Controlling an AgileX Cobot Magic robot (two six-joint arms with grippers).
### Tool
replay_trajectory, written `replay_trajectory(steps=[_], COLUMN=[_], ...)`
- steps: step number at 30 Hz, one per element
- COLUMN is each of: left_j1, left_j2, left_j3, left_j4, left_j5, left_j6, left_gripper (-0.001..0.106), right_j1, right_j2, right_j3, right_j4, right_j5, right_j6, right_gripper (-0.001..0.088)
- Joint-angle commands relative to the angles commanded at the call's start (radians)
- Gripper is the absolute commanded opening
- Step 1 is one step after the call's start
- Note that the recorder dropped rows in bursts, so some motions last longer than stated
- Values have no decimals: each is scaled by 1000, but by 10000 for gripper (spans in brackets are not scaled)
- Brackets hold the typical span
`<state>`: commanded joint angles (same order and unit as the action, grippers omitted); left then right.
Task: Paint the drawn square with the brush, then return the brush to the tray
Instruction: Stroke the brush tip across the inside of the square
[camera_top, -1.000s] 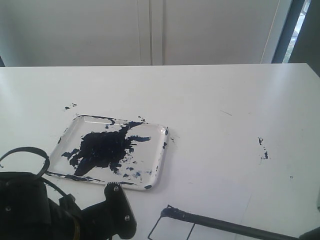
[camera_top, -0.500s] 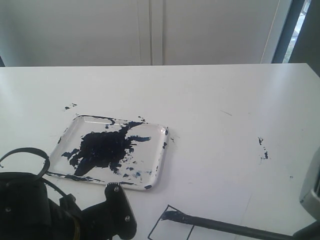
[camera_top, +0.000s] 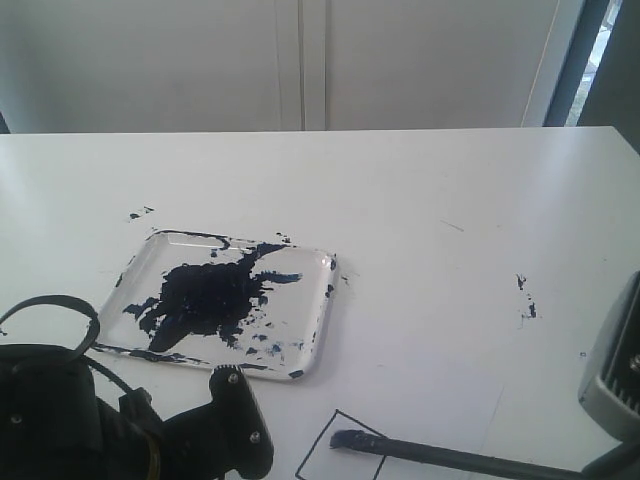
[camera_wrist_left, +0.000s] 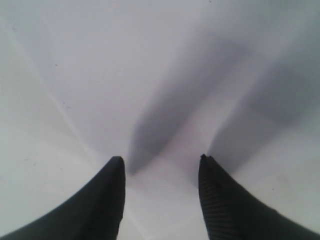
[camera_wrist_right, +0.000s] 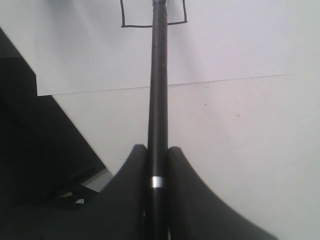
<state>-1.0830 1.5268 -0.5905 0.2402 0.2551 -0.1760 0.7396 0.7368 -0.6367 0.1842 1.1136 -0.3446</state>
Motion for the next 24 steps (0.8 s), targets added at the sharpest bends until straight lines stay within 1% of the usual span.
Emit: replay_trajectory(steps=[14,20,24], left_j1=[0,0,0], left_j2=[0,0,0], left_j3=[0,0,0], left_j4=[4,4,4], left_j5=[0,0,2], left_j6=[0,0,0], left_gripper=[509,509,509], right_j1=[0,0,0], right_j2=[0,35,36], right_j3=[0,0,0], right_j4=[-2,-2,-2], right_j5=[-18,-19,-32], right_j6=[-19,-19,-19], right_gripper=[0,0,0])
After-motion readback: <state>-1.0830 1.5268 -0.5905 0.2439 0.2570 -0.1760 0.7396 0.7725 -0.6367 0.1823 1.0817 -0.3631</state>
